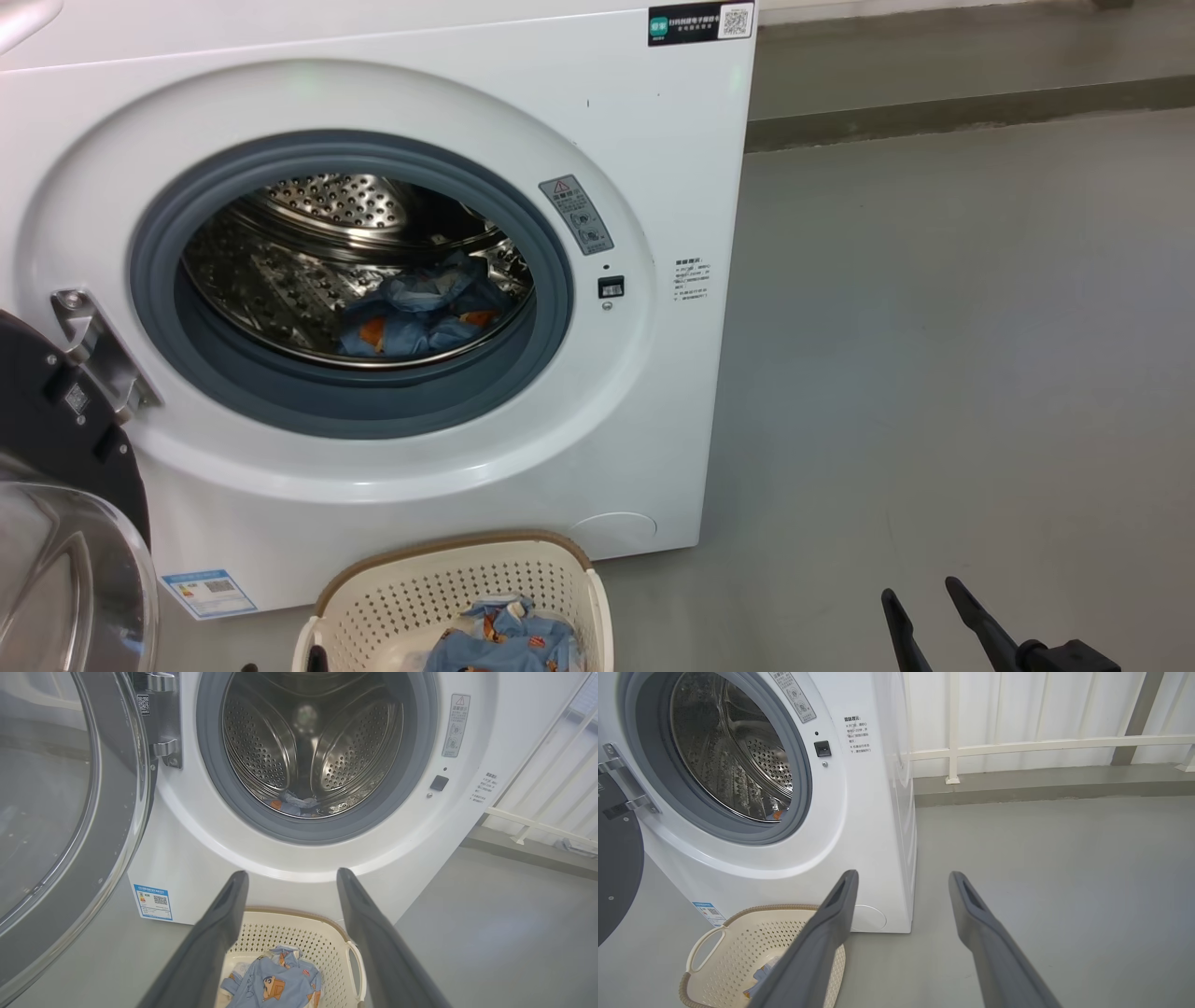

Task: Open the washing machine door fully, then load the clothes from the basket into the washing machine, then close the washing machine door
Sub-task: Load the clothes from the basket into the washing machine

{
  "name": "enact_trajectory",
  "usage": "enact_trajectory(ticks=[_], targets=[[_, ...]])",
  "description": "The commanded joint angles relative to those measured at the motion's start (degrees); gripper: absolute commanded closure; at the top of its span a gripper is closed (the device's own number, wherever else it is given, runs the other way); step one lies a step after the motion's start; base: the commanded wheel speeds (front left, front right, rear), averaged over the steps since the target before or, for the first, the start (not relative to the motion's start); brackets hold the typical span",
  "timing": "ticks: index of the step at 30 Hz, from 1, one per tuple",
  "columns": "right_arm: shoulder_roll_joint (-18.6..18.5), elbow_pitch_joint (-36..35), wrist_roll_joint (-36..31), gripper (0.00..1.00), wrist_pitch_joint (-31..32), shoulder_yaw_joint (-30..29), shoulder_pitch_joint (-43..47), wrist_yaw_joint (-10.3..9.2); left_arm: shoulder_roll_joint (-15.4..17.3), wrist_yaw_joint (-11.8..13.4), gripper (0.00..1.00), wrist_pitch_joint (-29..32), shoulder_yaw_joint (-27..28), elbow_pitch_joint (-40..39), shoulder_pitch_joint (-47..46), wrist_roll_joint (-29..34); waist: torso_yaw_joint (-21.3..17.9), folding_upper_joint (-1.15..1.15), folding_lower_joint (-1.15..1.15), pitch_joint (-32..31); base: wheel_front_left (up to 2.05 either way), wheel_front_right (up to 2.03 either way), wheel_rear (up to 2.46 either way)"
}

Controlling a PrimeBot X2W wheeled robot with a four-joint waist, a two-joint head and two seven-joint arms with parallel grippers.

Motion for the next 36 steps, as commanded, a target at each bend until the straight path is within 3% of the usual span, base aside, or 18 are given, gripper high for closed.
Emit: enact_trajectory(ticks=[1, 13, 23, 36], targets=[[-0.73, -1.25, -0.94, 0.0, -0.69, 0.93, -0.55, 0.09, 0.31, 0.19, 0.0, -0.36, 1.97, -1.73, -0.64, -0.25, -0.01, 0.0, 0.0, 0.04, 0.0, 0.0, 0.0], [-0.27, -1.7, -1.02, 0.0, -0.69, 0.68, -0.38, 0.09, 0.31, 0.33, 0.0, -0.36, 2.87, -2.34, -0.31, -0.51, -0.35, 0.0, 0.0, 0.86, 0.0, 0.0, 0.0], [0.69, -1.7, -0.63, 0.0, -0.69, 1.64, -0.92, 0.09, 0.31, -0.54, 0.0, -0.36, -0.53, 0.34, -2.03, -0.35, -1.87, 0.0, 0.0, 3.55, 0.0, 0.0, 0.0], [2.2, -2.0, 0.24, 0.0, -0.69, 2.9, -5.39, 0.09, 0.56, -1.29, 0.0, 0.74, -3.45, 11.67, -11.53, 0.99, -5.62, 0.0, 0.0, 14.4, 0.0, 0.0, 0.0]])
